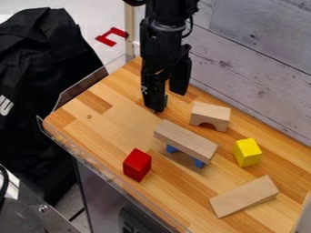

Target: Put the arch block on the rectangle block

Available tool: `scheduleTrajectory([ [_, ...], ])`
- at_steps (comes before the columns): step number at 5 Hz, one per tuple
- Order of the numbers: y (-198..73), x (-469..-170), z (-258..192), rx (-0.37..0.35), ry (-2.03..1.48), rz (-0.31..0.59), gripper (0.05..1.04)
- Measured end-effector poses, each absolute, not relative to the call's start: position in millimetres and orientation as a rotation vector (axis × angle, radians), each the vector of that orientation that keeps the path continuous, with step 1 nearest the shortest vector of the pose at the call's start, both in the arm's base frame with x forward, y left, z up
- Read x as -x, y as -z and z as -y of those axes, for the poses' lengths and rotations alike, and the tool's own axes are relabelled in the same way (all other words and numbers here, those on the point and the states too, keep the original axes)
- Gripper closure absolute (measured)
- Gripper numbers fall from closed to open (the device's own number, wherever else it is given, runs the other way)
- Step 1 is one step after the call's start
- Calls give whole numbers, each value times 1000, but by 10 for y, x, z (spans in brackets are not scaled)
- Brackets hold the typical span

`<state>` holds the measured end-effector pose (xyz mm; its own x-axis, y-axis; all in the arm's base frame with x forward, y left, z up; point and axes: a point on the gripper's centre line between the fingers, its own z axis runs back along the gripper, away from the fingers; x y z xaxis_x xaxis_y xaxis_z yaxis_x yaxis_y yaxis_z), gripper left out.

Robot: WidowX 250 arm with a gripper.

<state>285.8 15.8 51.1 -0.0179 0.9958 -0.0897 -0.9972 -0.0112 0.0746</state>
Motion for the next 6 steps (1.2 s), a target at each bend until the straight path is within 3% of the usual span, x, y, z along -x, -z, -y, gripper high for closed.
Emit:
scheduleTrajectory([
  [1,-413,-2809,-149,-14,-1582,-162,83],
  [2,-375,-2805,-91,6,-1579,-166,83],
  [6,-483,-2850,134,262,-1829,-138,83],
])
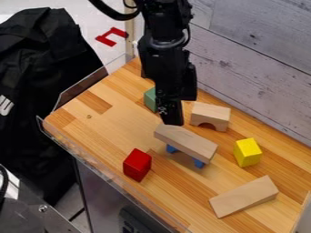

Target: Put the arch block on the rectangle block

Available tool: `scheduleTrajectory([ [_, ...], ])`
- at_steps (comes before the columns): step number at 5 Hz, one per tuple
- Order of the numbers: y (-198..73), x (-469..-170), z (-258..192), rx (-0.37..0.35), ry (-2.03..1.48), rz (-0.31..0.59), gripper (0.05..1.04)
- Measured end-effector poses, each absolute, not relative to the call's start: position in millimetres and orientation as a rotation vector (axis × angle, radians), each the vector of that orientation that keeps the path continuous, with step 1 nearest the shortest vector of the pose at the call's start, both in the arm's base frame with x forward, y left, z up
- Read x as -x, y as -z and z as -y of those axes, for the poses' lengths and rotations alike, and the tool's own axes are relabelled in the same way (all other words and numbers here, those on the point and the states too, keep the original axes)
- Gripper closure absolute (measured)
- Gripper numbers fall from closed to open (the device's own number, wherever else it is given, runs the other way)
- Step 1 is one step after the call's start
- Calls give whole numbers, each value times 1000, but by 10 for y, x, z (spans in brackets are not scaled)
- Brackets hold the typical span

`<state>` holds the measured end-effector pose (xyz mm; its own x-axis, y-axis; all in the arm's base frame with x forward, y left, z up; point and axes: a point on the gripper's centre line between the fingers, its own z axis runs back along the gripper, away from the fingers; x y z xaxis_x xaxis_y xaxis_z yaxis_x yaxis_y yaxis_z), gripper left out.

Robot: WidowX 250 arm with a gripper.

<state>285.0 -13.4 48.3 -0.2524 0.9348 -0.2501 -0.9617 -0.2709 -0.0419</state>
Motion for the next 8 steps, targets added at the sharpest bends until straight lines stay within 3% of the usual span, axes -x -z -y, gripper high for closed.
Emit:
scheduleTrajectory([
  [2,-407,-3006,275,262,-1840,-153,83],
  [8,-265,-3341,281,269,-1956,-66,83],
])
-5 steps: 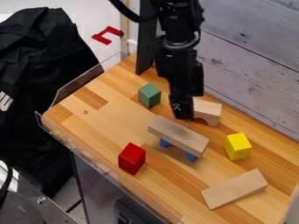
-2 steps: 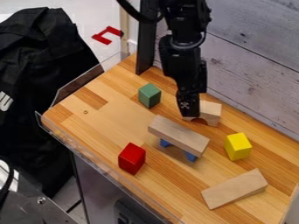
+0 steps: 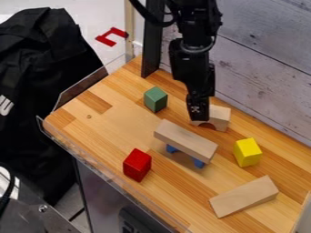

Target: Put the arch block on the rectangle block

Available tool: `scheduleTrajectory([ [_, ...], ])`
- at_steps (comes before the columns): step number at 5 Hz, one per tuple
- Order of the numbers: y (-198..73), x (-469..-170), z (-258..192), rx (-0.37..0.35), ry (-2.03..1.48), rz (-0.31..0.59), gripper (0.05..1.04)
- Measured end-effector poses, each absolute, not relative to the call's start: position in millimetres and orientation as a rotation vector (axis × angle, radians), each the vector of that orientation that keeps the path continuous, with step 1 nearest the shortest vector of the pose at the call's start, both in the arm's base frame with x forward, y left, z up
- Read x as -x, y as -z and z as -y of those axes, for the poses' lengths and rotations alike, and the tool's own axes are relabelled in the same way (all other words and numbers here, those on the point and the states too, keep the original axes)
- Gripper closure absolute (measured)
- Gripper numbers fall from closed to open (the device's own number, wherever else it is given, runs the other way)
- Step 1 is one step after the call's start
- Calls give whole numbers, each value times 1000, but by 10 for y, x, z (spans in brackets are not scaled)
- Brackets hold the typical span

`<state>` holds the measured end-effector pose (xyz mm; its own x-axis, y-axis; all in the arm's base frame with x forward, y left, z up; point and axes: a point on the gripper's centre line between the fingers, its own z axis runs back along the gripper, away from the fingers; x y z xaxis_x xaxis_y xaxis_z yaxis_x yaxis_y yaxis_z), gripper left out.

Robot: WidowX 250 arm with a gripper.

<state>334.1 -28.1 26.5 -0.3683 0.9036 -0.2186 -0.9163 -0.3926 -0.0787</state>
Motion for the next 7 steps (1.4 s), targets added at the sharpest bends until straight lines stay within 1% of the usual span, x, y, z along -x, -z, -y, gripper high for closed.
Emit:
scheduleTrajectory([
  [3,-44,-3517,339,217,-1962,-111,83],
  [4,-29,-3567,342,222,-1982,-111,83],
  [5,43,-3592,334,216,-2008,-115,83],
  [6,48,-3630,301,236,-2040,-96,83],
  [7,177,-3595,281,198,-2053,-113,135],
])
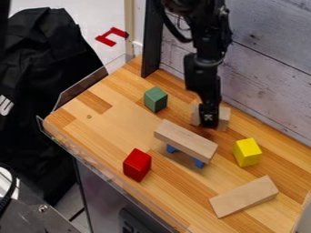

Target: Put the arch block on the rectangle block

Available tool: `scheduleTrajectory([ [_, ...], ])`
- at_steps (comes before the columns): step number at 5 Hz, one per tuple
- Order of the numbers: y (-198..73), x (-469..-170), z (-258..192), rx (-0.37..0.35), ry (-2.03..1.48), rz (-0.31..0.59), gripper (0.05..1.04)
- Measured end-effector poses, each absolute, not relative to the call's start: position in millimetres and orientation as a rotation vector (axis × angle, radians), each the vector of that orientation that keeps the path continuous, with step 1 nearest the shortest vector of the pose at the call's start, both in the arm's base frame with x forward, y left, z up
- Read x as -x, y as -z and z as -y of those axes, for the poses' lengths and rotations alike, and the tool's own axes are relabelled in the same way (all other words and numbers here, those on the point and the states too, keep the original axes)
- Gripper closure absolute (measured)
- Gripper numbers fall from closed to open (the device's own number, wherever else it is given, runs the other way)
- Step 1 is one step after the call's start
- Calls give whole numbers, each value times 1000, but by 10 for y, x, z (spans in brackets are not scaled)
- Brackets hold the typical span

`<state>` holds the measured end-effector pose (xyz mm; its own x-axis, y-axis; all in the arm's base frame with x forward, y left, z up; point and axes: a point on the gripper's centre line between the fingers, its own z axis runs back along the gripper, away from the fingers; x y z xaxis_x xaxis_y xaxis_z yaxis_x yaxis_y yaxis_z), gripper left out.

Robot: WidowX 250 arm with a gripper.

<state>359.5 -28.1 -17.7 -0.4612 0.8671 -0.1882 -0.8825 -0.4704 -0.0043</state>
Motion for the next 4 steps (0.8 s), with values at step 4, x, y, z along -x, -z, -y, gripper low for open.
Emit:
scheduleTrajectory([
  [4,-229,-3497,271,275,-2038,-106,511],
])
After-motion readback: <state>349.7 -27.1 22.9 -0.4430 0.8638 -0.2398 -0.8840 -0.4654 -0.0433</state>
